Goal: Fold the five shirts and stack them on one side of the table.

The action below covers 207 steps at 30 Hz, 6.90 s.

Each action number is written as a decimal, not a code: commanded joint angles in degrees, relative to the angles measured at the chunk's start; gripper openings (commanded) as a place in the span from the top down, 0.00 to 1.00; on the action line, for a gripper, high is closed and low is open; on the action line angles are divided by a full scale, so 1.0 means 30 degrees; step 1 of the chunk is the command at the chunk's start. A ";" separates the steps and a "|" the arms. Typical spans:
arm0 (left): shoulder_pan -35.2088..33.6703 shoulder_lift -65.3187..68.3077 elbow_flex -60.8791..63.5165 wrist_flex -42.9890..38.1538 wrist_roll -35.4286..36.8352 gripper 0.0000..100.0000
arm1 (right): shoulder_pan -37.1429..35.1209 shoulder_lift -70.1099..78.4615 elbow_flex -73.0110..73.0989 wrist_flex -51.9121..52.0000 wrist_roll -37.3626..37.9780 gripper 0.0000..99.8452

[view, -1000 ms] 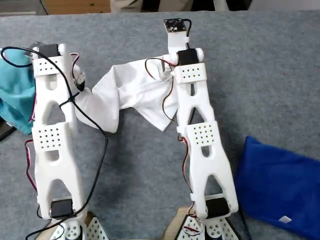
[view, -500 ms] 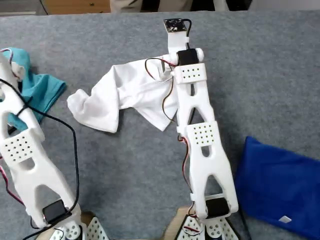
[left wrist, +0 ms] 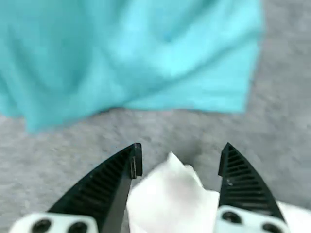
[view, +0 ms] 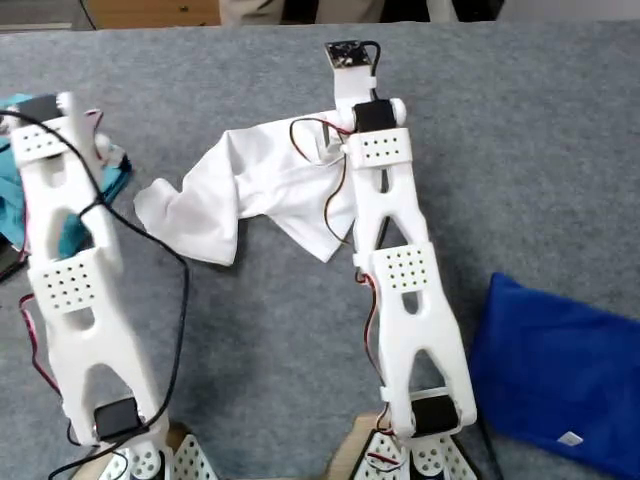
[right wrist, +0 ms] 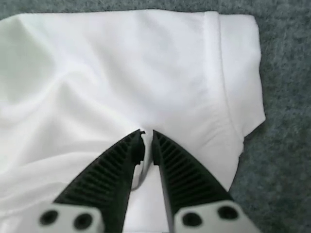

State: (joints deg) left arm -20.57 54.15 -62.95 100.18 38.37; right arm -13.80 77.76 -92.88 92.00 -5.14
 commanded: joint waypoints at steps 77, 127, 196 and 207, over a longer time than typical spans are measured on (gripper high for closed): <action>0.2315 -1.9150 -0.0674 -0.0293 -0.8176 0.98 | 0.4029 -1.7656 -0.0777 0.0527 0.0440 0.99; 1.0901 -0.6930 1.8110 -0.9201 -0.8996 0.98 | 1.1385 -0.5934 0.5026 -0.4894 0.1348 0.99; 2.0278 -0.8835 1.6059 -0.8674 -0.8908 0.84 | 1.1560 -0.1538 -0.0835 -0.5216 0.2022 0.99; 2.0103 -0.8835 1.8256 -1.1458 -0.9055 0.84 | 1.1531 -0.1509 -0.0835 -0.5333 0.1993 0.99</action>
State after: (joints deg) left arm 39.82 30.51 -8.79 68.18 11.65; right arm 19.78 73.63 -92.97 77.41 0.57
